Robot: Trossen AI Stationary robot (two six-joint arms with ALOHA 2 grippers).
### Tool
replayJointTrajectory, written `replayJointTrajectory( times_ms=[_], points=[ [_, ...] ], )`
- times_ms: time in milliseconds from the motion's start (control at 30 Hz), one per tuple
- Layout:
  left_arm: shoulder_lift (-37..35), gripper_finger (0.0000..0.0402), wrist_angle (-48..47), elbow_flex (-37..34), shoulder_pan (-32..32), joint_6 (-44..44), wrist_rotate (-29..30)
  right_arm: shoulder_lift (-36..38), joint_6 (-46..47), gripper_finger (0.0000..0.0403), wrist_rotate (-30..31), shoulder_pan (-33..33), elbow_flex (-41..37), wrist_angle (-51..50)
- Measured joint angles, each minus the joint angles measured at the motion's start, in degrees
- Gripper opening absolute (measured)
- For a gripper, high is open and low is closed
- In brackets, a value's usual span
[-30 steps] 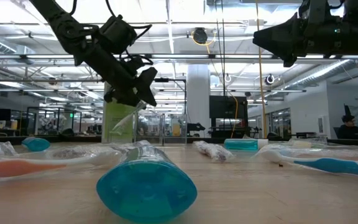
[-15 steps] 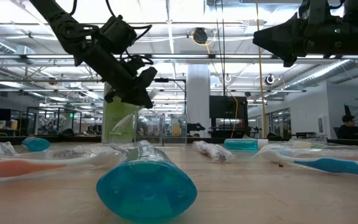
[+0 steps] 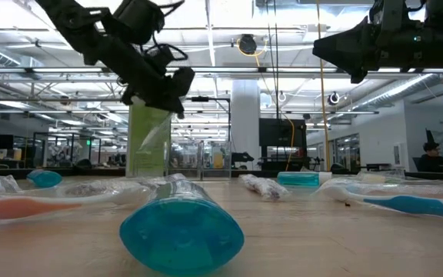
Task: Pick & Place toothbrushing station
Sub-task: Put the left green toothbrush into the transparent organizer
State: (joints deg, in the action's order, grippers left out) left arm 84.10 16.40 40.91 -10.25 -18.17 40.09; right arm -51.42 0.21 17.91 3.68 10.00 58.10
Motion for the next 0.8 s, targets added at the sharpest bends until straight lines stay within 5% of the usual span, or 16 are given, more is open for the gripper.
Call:
replayJointTrajectory(
  times_ms=[300, 800],
  points=[
    [3.19, 0.0020, -0.05, -0.07, 7.48, -6.41, 20.25, -0.01, 0.00, 0.0100, 0.00, 0.00, 0.00, -0.11],
    [11.95, 0.0027, 1.51, -0.04, 7.64, -12.27, 18.03, -0.02, 0.66, 0.0100, 0.00, 0.00, 0.00, -0.08]
  ],
)
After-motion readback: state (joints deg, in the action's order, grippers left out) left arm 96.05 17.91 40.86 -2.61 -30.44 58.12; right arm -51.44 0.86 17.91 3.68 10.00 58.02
